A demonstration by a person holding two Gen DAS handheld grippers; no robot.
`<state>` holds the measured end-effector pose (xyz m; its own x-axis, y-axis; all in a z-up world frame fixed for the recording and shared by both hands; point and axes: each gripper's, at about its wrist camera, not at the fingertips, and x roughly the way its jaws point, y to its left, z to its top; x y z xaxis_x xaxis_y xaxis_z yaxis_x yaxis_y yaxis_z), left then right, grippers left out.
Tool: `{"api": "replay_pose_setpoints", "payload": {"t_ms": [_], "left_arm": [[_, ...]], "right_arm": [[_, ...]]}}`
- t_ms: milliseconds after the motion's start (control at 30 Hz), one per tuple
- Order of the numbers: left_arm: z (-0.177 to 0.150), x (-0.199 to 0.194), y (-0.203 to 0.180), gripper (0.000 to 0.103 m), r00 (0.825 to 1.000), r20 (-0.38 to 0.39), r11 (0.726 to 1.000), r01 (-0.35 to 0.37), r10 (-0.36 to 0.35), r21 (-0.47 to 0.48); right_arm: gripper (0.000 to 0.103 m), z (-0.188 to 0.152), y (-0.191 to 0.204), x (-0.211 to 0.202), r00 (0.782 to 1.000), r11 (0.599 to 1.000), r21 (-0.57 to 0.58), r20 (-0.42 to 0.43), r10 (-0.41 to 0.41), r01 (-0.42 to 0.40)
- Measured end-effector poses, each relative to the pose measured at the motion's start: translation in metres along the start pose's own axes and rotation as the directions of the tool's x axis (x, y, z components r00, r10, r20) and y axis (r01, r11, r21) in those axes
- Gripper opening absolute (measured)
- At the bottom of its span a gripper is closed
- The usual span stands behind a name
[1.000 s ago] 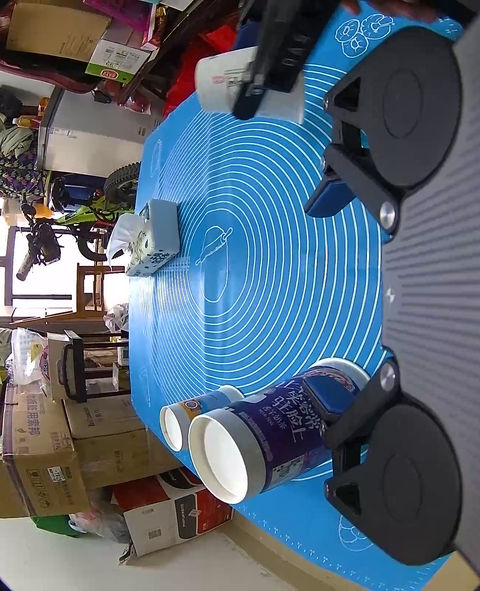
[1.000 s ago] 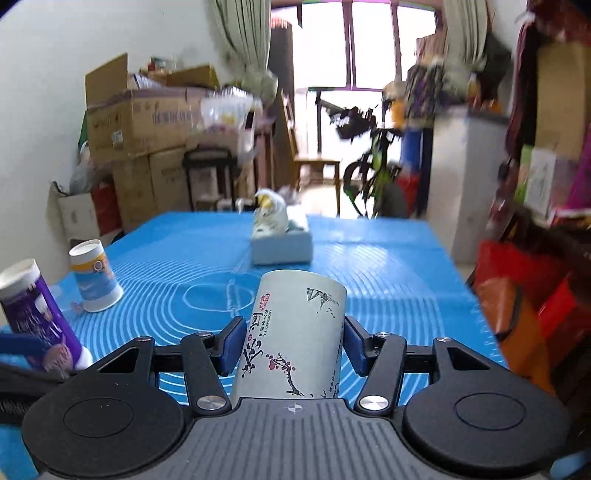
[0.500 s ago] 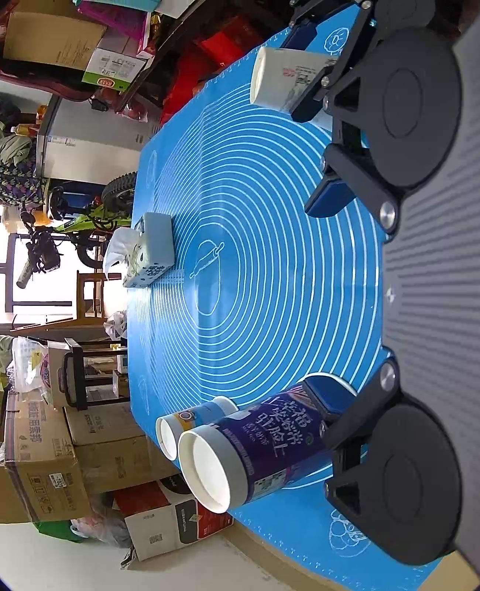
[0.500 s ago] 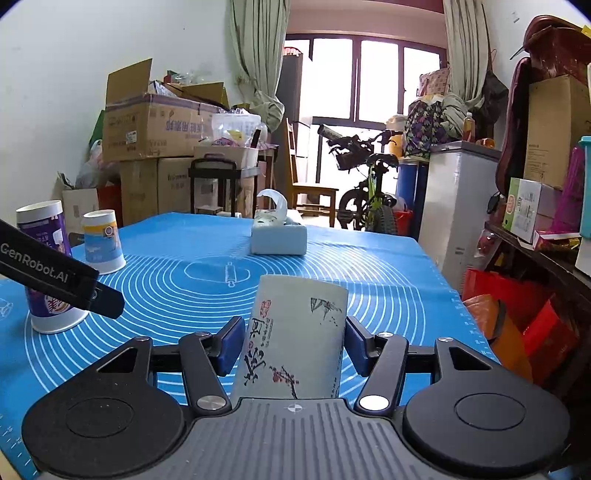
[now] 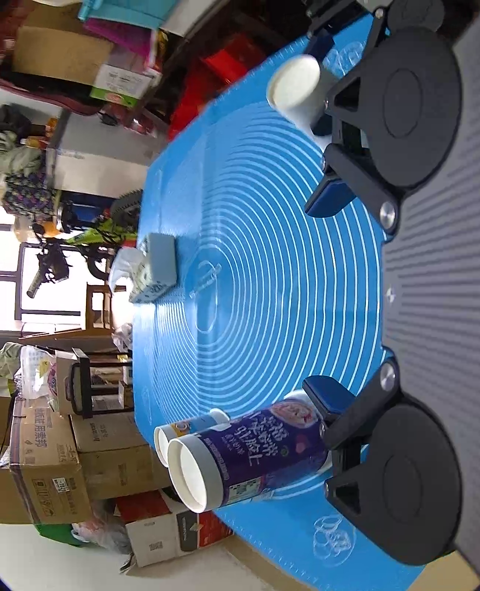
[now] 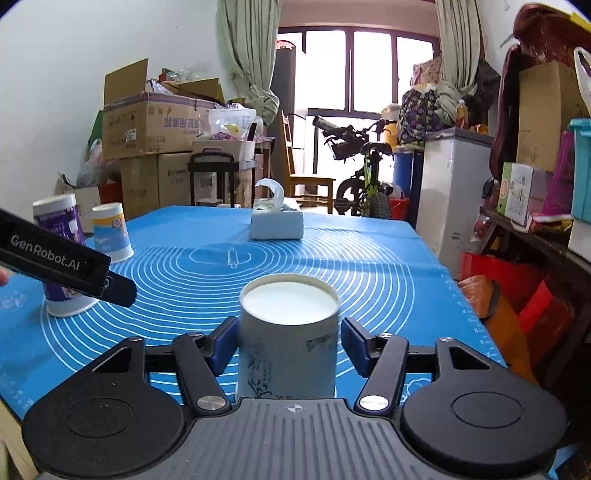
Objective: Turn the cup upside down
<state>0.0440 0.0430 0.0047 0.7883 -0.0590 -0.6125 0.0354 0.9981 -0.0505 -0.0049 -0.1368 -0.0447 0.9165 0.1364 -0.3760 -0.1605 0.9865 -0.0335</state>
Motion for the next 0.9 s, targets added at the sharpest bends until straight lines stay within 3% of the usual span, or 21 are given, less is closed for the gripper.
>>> {"api": "replay_pose_setpoints", "payload": {"t_ms": [200,400,900], "left_arm": [[-0.007,-0.021,-0.005,0.092,0.998,0.068,1.000,-0.006,0.004,0.016],[-0.025,-0.044,-0.013,0.092,0.992,0.127,0.998,0.001,-0.008,0.061],[-0.067,-0.072,-0.024,0.092,0.987,0.156,0.992,0.020,-0.040,0.127]], "right_arm": [[0.099,0.003,-0.010,-0.023,1.000,0.998,0.063,0.006,0.018,-0.018],[0.100,-0.003,-0.018,-0.059,1.000,0.993,0.118,-0.001,0.017,-0.017],[0.100,-0.023,-0.013,-0.115,0.999,0.997,0.068,0.010,0.035,-0.036]]}}
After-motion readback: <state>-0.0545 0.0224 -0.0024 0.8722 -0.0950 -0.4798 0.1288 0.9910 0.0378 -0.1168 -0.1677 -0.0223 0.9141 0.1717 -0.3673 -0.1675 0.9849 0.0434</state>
